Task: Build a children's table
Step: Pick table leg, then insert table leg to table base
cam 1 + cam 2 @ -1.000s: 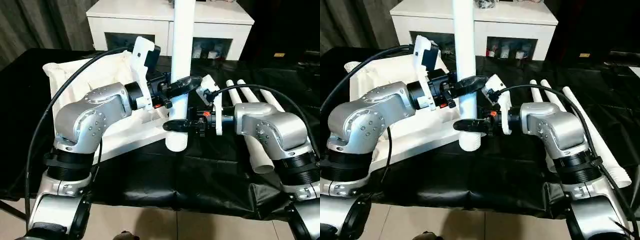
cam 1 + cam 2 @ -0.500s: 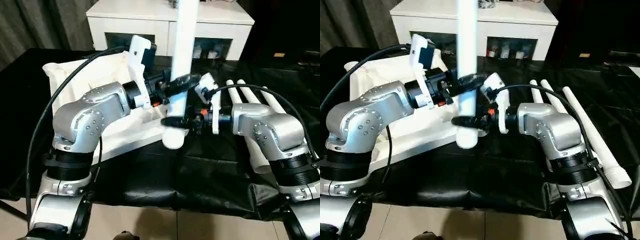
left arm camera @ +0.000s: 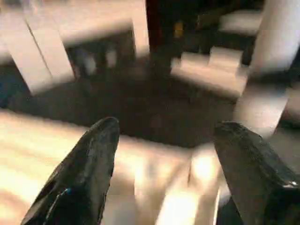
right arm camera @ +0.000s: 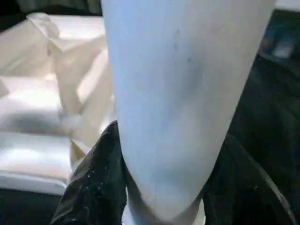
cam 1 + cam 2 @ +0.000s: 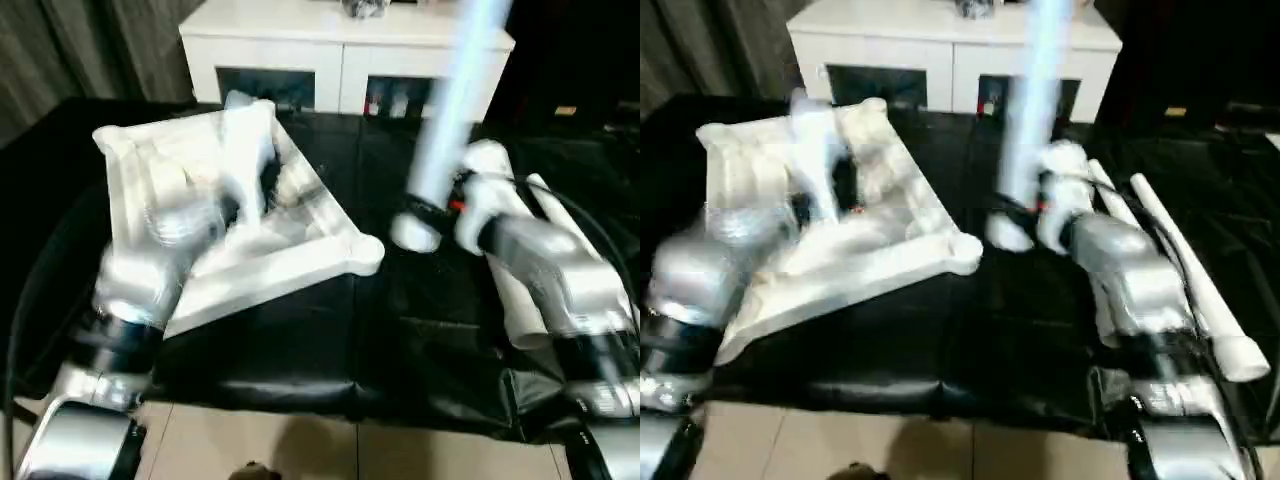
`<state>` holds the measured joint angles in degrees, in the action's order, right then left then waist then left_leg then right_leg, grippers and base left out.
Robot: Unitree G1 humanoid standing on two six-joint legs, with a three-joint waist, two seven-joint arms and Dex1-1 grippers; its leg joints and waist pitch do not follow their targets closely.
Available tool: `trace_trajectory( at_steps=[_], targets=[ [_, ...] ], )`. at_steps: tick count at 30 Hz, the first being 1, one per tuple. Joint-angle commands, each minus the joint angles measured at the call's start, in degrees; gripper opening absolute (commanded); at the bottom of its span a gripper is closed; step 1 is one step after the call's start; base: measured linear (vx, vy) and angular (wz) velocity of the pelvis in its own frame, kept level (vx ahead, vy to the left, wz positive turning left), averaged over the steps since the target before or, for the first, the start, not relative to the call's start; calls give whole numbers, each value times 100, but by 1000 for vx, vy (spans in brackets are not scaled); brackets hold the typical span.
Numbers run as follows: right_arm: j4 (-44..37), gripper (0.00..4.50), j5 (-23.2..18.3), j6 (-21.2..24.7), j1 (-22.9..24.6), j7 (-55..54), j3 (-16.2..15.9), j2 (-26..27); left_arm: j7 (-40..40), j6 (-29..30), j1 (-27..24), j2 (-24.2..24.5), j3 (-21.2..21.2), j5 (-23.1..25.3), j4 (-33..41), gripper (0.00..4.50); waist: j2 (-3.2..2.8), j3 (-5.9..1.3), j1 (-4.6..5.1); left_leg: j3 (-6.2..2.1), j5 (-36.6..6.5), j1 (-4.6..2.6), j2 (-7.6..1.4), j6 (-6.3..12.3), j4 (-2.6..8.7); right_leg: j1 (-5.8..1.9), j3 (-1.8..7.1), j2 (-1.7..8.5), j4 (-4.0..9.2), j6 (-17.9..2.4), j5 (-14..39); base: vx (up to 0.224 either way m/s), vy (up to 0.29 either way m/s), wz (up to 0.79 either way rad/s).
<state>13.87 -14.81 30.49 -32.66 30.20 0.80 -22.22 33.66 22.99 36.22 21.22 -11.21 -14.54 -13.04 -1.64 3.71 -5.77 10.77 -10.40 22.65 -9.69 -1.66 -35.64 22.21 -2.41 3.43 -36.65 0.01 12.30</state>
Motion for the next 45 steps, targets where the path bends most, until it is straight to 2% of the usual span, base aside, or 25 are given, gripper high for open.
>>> trace_trajectory(
  at_steps=[1, 2, 3, 4, 5, 6, 7, 8, 9, 10, 12, 13, 14, 15, 16, 18, 19, 22, 23, 25, 26, 30, 33, 35, 45],
  targets=[
    [-307, 186, 5, -48, 56, -1, 35, 19, 280, -329, 28, -42, -458, 301, -327, 357, -64, -510, 7, -184, -598, -168, -307, -272, 405, -251, 248, 445, 333, -1172, -372, 0, 0, 0],
    [-376, 186, -40, 18, 123, 14, 55, 15, 394, -429, 16, -77, -587, 376, -579, 357, -60, -510, 2, -181, -580, -168, -308, -240, 404, -251, 246, 447, 339, -1213, -446, 0, 0, 0],
    [-413, 186, -71, 43, 179, 29, 45, 3, 518, -392, 15, -131, -632, 369, -793, 374, -94, -504, 6, -175, -621, -164, -302, -207, 398, -256, 250, 452, 333, -1285, -505, 0, 0, 0],
    [-439, 186, -85, 51, 213, 46, 28, -5, 595, -417, 14, -131, -679, 401, -902, 392, -72, -501, 12, -165, -659, -168, -299, -189, 401, -259, 250, 451, 347, -1318, -500, 0, 0, 0],
    [-448, 186, -87, 22, 251, 63, 6, -9, 689, -496, 22, -129, -737, 466, -1058, 392, -83, -492, 19, -166, -790, -168, -305, -183, 403, -265, 254, 470, 355, -1384, -367, 0, 0, 0],
    [-451, 186, -74, -37, 292, 87, -27, -11, 763, -598, 42, -125, -793, 557, -1244, 395, -76, -485, 22, -168, -830, -165, -299, -162, 406, -268, 258, 477, 378, -1393, -269, 0, 0, 0],
    [-514, 186, -60, -89, 367, 157, -80, -12, 802, -821, 95, -146, -845, 735, -1579, 395, -124, -457, 40, -169, -999, -165, -293, -169, 418, -259, 261, 475, 445, -1353, 31, 0, 0, 0],
    [-583, 185, -76, -66, 412, 207, -106, -7, 716, -947, 151, -195, -833, 844, -1836, 422, -141, -466, 48, -176, -1071, -179, -307, -200, 420, -269, 261, 477, 422, -1345, 91, 0, 0, 0],
    [-604, 185, -80, -58, 423, 219, -114, -6, 707, -975, 165, -202, -838, 870, -1897, 422, -119, -473, 60, -188, -1101, -180, -313, -195, 426, -281, 262, 485, 422, -1323, 165, 0, 0, 0],
    [-720, 185, -100, -6, 482, 280, -154, 3, 658, -1234, 252, -214, -908, 1045, -2256, 435, -134, -476, 64, -189, -1102, -177, -312, -183, 427, -281, 261, 491, 425, -1337, 196, 0, 0, 0],
    [-815, 185, -99, 22, 527, 332, -199, 2, 655, -1391, 369, -216, -928, 1107, -2613, 432, -157, -470, 68, -190, -1126, -175, -309, -144, 425, -269, 269, 491, 454, -1317, 337, 0, 0, 0],
    [-835, 185, -90, 21, 535, 340, -214, 6, 692, -1414, 413, -221, -911, 1089, -2735, 428, -203, -475, 71, -195, -1133, -185, -327, -172, 428, -254, 264, 494, 447, -1352, 292, 0, 0, 0],
    [-834, 185, -54, -2, 533, 345, -250, 6, 757, -1446, 524, -206, -886, 1081, -2986, 428, -182, -477, 79, -199, -1115, -176, -330, -171, 429, -266, 264, 493, 428, -1384, 227, 0, 0, 0],
    [-834, 185, -50, -5, 533, 347, -255, 5, 761, -1448, 538, -205, -881, 1080, -3016, 428, -211, -471, 85, -185, -1120, -182, -308, -148, 419, -247, 263, 475, 440, -1410, 198, 0, 0, 0],
    [-830, 185, -38, -17, 532, 359, -274, 2, 766, -1457, 588, -202, -865, 1082, -3124, 428, -214, -479, 76, -190, -1120, -176, -311, -133, 416, -263, 266, 497, 431, -1444, 217, 0, 0, 0],
    [-884, 185, -58, 16, 552, 399, -285, -2, 980, -1508, 726, -240, -771, 1104, -3472, 397, -264, -475, 78, -191, -1181, -178, -302, -129, 411, -259, 264, 500, 450, -1453, 325, 0, 0, 0],
    [-937, 185, -96, 80, 571, 433, -282, -8, 1147, -1458, 790, -268, -712, 1090, -3626, 390, -243, -477, 82, -189, -1192, -187, -309, -132, 415, -258, 265, 498, 454, -1454, 332, 0, 0, 0],
    [-995, 185, -138, 174, 596, 492, -283, -33, 1335, -1278, 854, -294, -656, 1017, -3724, 377, -254, -476, 88, -188, -1141, -178, -309, -82, 413, -265, 265, 498, 443, -1499, 301, 0, 0, 0],
    [-1023, 185, -151, 224, 611, 542, -291, -56, 1409, -1134, 918, -317, -612, 970, -3814, 362, -289, -483, 77, -189, -1055, -172, -308, -29, 402, -263, 264, 503, 429, -1525, 239, 0, 0, 0],
    [-1040, 185, -126, 245, 622, 582, -335, -97, 1376, -1058, 1009, -336, -589, 978, -3930, 350, -311, -489, 67, -197, -1033, -171, -322, -20, 400, -265, 261, 508, 424, -1558, 171, 0, 0, 0],
    [-1043, 185, -98, 218, 634, 599, -366, -117, 1361, -993, 1035, -353, -571, 959, -3938, 340, -299, -486, 73, -193, -1040, -172, -321, -19, 402, -264, 260, 504, 434, -1563, 161, 0, 0, 0],
    [-1037, 185, -51, 158, 659, 617, -413, -132, 1295, -810, 1134, -415, -512, 953, -4035, 303, -333, -491, 69, -197, -1058, -169, -321, 12, 395, -270, 258, 512, 428, -1610, 82, 0, 0, 0],
    [-1070, 185, -57, 198, 647, 620, -391, -117, 1362, -879, 1207, -433, -456, 1050, -4216, 280, -342, -489, 69, -203, -1047, -163, -318, 32, 399, -277, 255, 512, 438, -1597, 116, 0, 0, 0],
    [-1072, 185, -54, 213, 630, 632, -368, -122, 1411, -874, 1218, -417, -433, 1065, -4248, 265, -326, -485, 74, -204, -1077, -164, -321, 40, 406, -276, 254, 511, 440, -1603, 126, 0, 0, 0],
    [-978, 185, -47, 188, 552, 643, -361, -143, 1708, -727, 1101, -347, -479, 1159, -4143, 184, -318, -469, 76, -202, -1165, -172, -341, 13, 428, -257, 267, 528, 464, -1572, 379, 0, 0, 0]
  ],
)
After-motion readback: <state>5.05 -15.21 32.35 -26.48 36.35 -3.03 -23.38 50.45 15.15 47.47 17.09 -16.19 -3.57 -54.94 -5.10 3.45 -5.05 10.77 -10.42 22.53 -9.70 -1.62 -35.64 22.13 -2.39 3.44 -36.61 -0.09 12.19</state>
